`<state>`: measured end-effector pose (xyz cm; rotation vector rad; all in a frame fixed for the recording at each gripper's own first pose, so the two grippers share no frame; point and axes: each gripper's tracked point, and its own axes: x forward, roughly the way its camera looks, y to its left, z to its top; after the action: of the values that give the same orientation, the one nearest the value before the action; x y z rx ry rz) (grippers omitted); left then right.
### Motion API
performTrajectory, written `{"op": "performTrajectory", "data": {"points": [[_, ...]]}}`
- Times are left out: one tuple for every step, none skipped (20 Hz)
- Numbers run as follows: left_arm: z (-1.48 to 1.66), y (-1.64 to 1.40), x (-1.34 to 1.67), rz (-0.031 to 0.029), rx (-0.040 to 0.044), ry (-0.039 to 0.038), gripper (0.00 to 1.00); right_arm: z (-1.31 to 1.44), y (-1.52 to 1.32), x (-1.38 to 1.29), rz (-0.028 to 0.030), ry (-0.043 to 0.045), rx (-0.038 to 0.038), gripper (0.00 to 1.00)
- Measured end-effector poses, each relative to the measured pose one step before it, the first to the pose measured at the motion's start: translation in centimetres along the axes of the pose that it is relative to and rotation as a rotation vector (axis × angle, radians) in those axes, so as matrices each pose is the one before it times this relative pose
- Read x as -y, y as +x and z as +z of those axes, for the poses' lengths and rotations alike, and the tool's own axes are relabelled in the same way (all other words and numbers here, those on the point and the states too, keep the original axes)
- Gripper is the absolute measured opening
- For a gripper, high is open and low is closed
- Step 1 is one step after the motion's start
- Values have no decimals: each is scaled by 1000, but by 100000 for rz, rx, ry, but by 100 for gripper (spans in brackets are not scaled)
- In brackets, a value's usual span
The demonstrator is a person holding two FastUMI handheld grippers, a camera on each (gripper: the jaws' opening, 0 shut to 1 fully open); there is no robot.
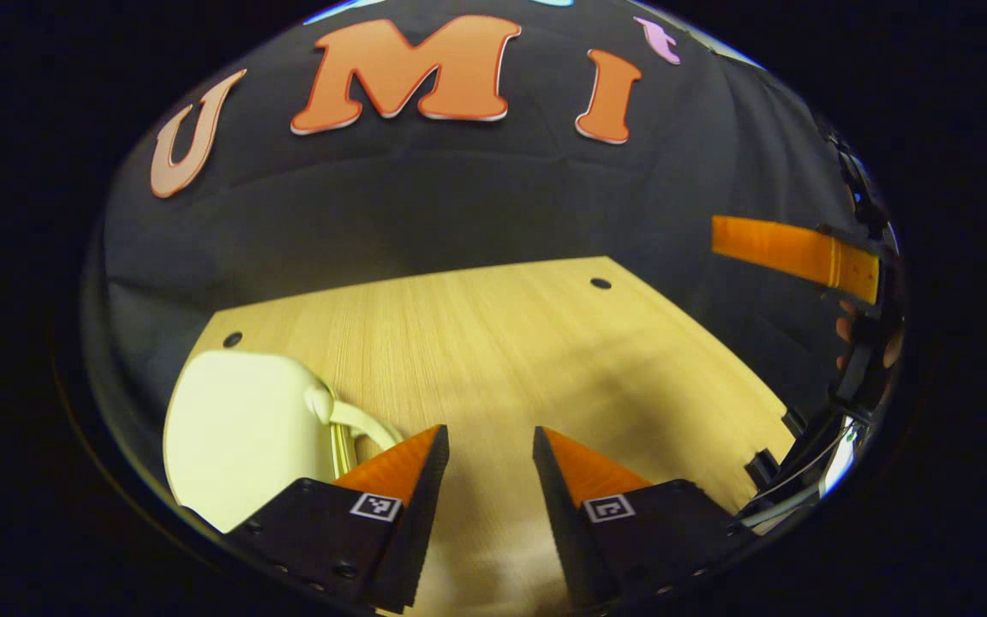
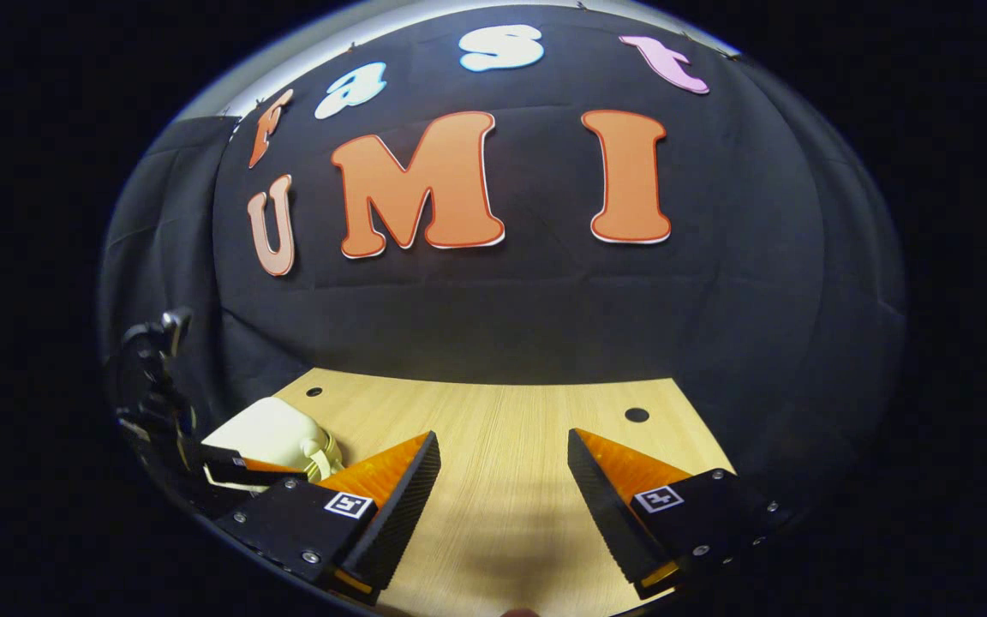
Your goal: First open the suitcase, pack the skin care products into it, and then close the suitcase.
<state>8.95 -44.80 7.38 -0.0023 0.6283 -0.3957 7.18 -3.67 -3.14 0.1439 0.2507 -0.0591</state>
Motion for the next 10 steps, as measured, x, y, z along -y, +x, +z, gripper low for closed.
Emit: {"op": "performTrajectory", "data": {"points": [[1669, -435, 188, 1801, 5300, 2344, 72, 504, -212, -304, -52, -691, 2434, 95], [1797, -536, 188, 2265, 4844, 1939, 82, 639, -166, -588, 367, -1113, 2452, 95], [1944, -492, -87, 2750, 5725, 1294, 84, 461, -101, -503, 255, -1578, 2225, 95], [1452, -374, -84, 2346, 4990, 544, 85, 501, -73, -476, -24, -1770, 2195, 95], [1549, -347, -315, 2352, 5078, 319, 86, 481, 10, -320, -551, -1221, 2266, 95], [1323, -457, -708, 3520, 4925, 911, 90, 600, -99, -158, -875, -133, 2643, 95], [1450, -602, -594, 3183, 4408, 782, 93, 729, -80, -382, -156, 1131, 2703, 95], [825, -282, -818, 2742, 3926, 604, 98, 571, -20, -447, 284, 1853, 2393, 95], [426, 73, -487, 2103, 4001, 364, 98, 165, -200, -709, 1357, 1766, 2684, 95], [269, -187, -50, 2682, 2421, 72, 98, 289, 143, -425, 551, 618, 1836, 95]]}}
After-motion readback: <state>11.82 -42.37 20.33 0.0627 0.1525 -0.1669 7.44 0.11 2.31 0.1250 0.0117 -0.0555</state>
